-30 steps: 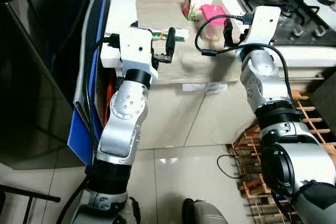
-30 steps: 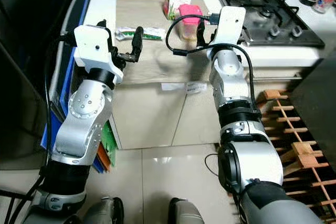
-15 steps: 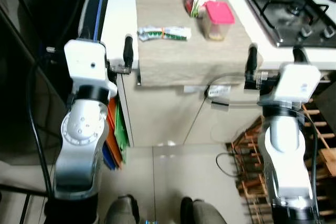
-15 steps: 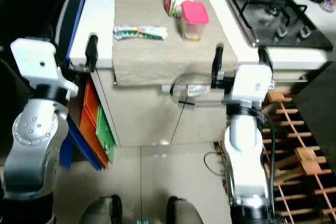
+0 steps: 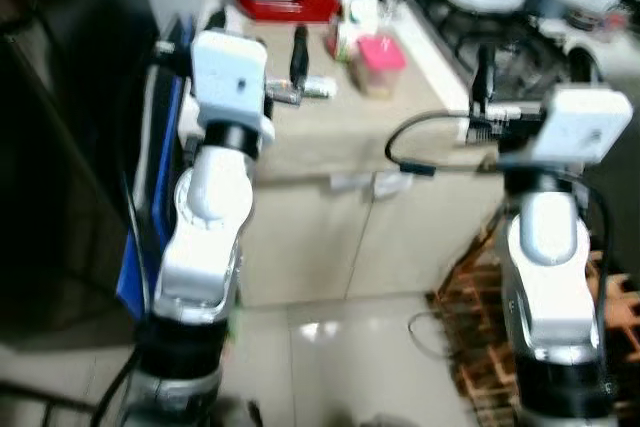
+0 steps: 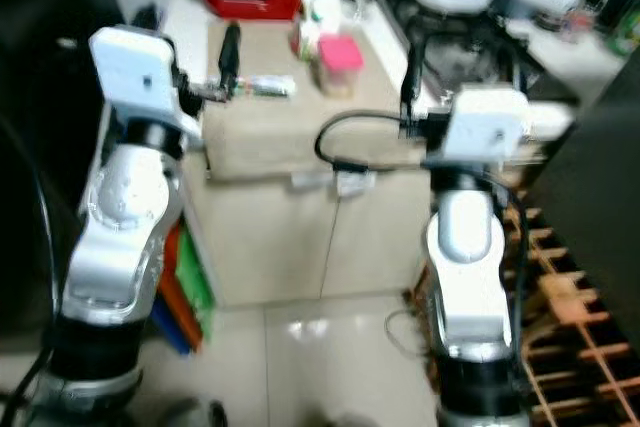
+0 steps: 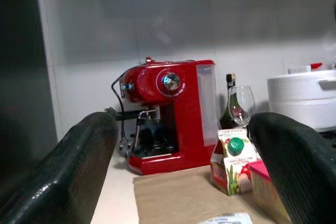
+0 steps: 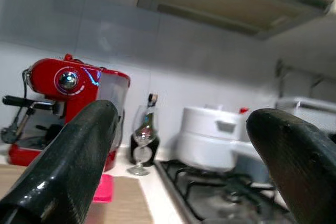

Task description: Restocking fridge

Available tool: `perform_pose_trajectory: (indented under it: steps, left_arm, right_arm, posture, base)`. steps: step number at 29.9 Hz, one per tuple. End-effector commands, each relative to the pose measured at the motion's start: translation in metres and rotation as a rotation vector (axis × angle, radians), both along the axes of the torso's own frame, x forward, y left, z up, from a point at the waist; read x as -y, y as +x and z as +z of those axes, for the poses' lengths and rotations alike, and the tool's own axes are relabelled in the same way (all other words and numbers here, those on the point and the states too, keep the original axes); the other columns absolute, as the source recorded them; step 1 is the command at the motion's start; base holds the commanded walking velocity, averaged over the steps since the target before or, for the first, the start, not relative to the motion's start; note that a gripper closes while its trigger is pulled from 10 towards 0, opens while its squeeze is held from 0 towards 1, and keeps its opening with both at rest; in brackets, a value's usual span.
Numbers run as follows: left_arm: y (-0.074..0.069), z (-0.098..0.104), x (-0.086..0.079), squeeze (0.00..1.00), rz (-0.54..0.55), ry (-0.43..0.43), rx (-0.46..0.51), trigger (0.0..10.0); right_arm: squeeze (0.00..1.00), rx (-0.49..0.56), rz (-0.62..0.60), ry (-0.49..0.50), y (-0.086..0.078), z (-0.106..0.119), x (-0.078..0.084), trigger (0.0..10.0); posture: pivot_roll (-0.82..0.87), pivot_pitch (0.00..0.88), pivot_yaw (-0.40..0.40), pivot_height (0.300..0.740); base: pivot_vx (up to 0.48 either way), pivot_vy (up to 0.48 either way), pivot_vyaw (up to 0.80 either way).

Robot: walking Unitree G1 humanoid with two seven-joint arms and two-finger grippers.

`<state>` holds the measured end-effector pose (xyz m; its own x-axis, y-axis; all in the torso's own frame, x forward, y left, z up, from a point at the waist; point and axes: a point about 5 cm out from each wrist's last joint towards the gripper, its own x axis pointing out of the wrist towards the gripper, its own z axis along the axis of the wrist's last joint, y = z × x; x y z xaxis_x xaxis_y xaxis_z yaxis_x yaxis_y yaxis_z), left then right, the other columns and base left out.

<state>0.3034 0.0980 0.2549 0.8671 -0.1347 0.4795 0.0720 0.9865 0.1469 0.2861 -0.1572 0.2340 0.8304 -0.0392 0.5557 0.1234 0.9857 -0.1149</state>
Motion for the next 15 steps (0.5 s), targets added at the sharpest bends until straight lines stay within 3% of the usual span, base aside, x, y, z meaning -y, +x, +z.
perform_pose_trajectory:
  steps: [1,10,15]
  left_arm:
    - [0.002,0.003,-0.004,0.0,0.024,-0.006,0.013,10.0]
    - [0.002,0.003,-0.005,0.0,0.023,-0.041,0.018,10.0]
    - [0.001,0.007,-0.005,0.0,0.008,-0.065,0.026,10.0]
  right_arm:
    - [0.0,-0.006,0.024,0.007,0.004,0.003,-0.003,10.0]
    - [0.0,-0.024,0.055,0.018,0.016,0.008,-0.006,10.0]
    - [0.0,-0.058,0.039,0.091,0.027,0.019,-0.008,10.0]
  posture:
    - [-0.09,0.056,-0.02,0.732]
    - [-0.07,0.069,-0.031,0.732]
    - [-0.07,0.084,-0.031,0.732]
  base:
    - [0.48,0.0,0.0]
    - [0.47,0.0,0.0]
    - [0.0,0.0,0.0]
